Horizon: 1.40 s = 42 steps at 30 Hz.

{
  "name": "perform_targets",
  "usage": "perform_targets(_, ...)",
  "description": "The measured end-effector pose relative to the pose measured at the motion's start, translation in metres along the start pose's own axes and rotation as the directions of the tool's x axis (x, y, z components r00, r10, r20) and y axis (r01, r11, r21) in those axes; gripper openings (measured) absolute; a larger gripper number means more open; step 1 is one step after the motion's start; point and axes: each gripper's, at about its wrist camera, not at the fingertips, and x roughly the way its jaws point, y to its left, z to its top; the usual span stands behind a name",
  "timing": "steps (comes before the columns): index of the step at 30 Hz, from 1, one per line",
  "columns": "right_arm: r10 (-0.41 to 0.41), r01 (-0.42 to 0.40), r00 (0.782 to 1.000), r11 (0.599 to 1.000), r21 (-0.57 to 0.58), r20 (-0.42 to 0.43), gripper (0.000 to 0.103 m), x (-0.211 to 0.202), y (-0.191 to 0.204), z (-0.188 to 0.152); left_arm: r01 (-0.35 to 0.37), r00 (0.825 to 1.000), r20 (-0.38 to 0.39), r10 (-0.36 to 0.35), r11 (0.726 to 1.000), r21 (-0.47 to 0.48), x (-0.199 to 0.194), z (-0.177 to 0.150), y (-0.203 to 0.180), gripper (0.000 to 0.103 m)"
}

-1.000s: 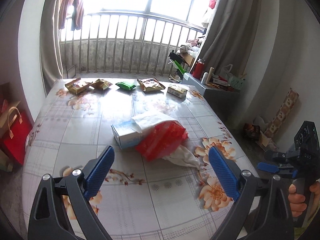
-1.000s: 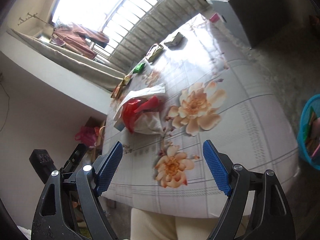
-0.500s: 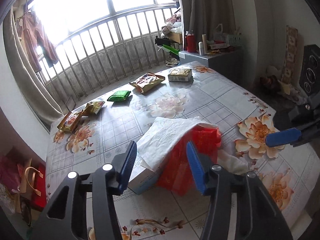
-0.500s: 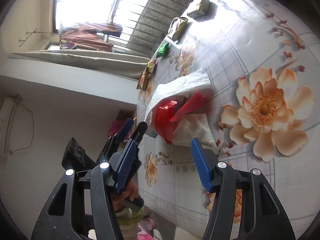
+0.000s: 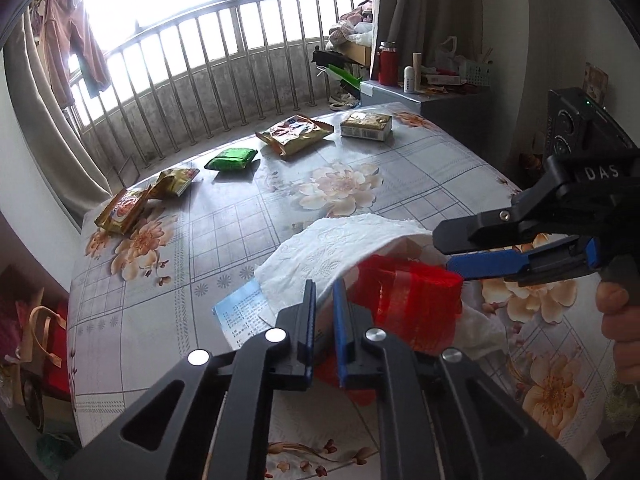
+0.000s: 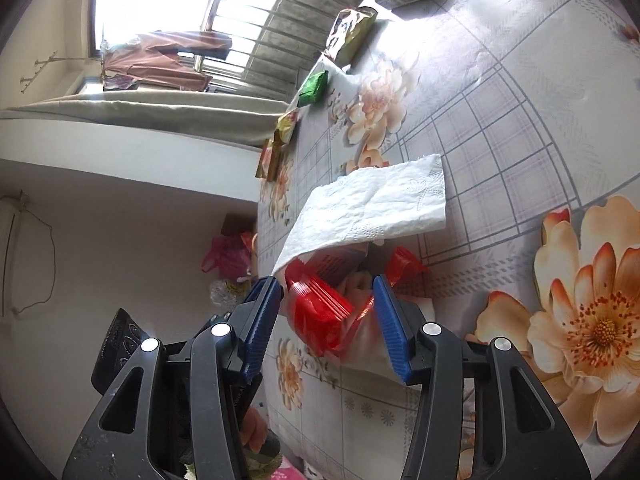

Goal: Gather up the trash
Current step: 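Grasp the red plastic bag with the right tool while the left tool grasps the white paper towel, then lift the red bag and paper towel and carry both over the blue wastebasket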

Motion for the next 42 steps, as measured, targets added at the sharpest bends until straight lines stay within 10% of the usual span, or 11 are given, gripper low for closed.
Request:
perform_targets(11, -0.022, 0.02, 0.999, 0.999, -0.044, -0.028, 0.036, -0.008, 0.001, -0.016, 0.037, 0.999, 0.004, -0.037, 0.997, -0.072, -0.004, -0.001, 0.006, 0.003)
perform_targets(21, -0.036, 0.032, 0.998, 0.996, -0.083, -0.046, 0.001, -0.012, 0.001, -0.034, 0.046, 0.999, 0.025, -0.043, 0.994, -0.099, -0.012, -0.002, 0.006, 0.002)
perform_targets(42, 0.092, -0.089, 0.994, 0.994, -0.061, 0.052, 0.0, -0.092, 0.002, -0.074, 0.078, 0.984, 0.169, -0.049, 0.983, -0.169, -0.082, 0.003, 0.009, 0.001)
